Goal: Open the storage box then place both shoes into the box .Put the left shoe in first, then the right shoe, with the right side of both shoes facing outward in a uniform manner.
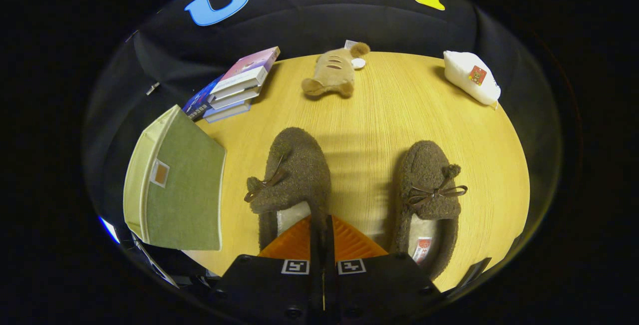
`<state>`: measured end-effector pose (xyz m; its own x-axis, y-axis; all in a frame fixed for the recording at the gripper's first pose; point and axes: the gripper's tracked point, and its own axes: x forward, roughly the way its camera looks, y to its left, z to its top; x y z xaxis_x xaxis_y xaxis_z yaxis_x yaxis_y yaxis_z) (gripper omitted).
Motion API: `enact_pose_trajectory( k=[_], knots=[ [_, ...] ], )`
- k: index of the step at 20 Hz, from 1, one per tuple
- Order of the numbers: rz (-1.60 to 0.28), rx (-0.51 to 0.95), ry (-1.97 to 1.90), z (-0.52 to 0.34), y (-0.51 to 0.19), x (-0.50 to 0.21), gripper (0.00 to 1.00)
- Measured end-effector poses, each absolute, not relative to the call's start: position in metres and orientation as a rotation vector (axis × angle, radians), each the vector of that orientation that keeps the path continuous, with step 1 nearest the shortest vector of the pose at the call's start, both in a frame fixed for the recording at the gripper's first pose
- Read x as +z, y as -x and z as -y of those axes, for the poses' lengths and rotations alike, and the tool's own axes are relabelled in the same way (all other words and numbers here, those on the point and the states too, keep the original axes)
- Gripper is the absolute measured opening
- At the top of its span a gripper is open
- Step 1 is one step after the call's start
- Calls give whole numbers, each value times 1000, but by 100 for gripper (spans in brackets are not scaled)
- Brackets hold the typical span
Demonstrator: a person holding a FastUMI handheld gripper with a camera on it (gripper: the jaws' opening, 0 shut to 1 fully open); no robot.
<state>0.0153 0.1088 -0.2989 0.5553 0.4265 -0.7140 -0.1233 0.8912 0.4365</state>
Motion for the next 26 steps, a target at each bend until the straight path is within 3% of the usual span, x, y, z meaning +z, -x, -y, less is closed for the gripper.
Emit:
enact_pose_trajectory(
  k=[8,15,19,26],
  knots=[
    [-845,370,-468,-148,-13,-193,6],
    [-885,487,-620,-239,4,-119,6],
    [-929,534,-632,-293,16,-105,6],
    [-1054,508,-611,-361,24,-144,6]
  ],
)
